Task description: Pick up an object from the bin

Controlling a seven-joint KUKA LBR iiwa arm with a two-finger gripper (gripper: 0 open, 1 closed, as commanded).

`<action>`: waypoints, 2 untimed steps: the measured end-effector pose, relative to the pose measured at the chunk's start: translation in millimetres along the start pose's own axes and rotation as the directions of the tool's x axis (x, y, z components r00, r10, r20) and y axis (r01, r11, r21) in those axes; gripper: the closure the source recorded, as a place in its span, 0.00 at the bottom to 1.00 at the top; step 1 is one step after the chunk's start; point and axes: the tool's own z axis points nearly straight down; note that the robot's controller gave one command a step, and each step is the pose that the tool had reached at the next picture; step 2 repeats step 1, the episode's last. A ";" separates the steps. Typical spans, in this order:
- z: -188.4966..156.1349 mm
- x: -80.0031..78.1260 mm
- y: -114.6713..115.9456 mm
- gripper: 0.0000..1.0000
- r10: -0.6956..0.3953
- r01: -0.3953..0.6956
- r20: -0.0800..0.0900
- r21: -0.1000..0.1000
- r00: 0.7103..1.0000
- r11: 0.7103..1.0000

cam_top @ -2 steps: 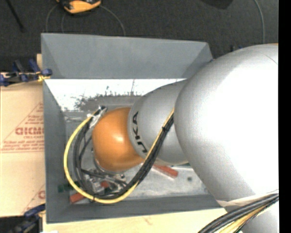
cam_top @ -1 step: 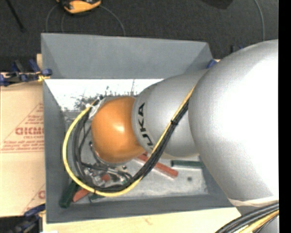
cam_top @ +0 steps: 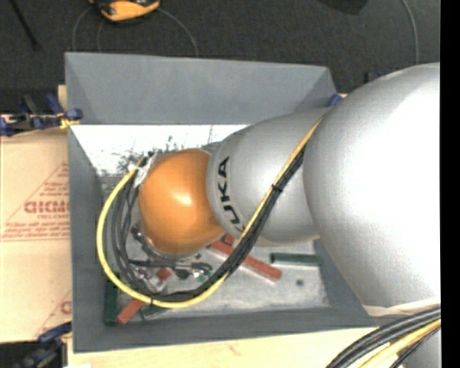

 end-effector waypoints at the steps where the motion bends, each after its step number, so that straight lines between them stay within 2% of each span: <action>1: -42.9 8.4 -6.4 1.00 0.123 -0.123 -0.009 -0.006 0.992 0.992; 2: -42.9 8.4 -6.4 1.00 0.123 -0.123 -0.009 -0.006 0.992 0.992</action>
Offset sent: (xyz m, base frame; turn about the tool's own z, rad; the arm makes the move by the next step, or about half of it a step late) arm 0.0180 0.0053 0.1694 0.2462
